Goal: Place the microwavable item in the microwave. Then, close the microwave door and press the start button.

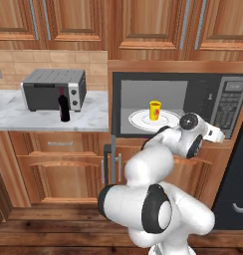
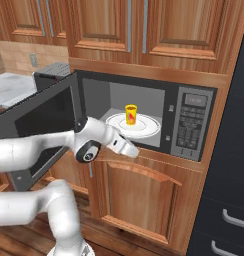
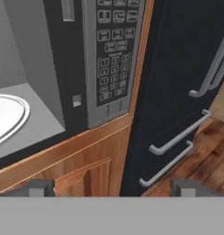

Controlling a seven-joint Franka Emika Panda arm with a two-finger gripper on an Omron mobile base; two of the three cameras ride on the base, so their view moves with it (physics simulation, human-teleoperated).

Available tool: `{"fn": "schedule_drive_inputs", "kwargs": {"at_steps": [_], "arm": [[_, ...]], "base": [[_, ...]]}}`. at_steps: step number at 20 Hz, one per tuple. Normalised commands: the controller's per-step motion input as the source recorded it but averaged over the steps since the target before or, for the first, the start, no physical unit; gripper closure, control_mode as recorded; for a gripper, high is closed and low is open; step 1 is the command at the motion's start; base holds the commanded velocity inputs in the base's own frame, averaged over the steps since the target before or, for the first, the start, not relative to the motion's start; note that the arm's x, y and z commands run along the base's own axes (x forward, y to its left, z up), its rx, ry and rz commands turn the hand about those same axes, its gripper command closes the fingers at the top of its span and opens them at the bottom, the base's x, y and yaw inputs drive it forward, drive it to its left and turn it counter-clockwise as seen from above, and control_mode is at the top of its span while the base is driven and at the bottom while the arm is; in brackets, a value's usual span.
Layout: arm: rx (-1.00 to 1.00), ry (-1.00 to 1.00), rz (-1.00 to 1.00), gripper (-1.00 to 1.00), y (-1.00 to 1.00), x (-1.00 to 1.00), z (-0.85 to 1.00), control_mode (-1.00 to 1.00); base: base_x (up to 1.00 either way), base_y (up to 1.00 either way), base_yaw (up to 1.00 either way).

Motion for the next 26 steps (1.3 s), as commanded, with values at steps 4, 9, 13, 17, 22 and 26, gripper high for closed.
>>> {"fn": "schedule_drive_inputs", "kwargs": {"at_steps": [4, 9, 13, 17, 22, 26], "arm": [[0.00, 0.30, 0.00, -1.00, -0.06, 0.00, 1.00, -1.00], [0.00, 0.13, 0.06, -1.00, 0.31, -0.16, 0.46, -1.00], [0.00, 0.00, 0.27, -1.00, 0.83, -0.52, -0.52, -1.00], [0.00, -0.02, 0.28, -1.00, 0.65, -0.90, -0.50, -1.00], [-0.08, -0.11, 0.20, -1.00, 0.23, -1.00, 0.25, -1.00], [-0.18, -0.01, 0.17, -1.00, 0.49, -1.00, 0.50, -1.00]], "base": [[0.00, 0.00, 0.00], [0.00, 0.00, 0.00], [0.00, 0.00, 0.00], [0.00, 0.00, 0.00], [0.00, 0.00, 0.00], [0.00, 0.00, 0.00]]}}
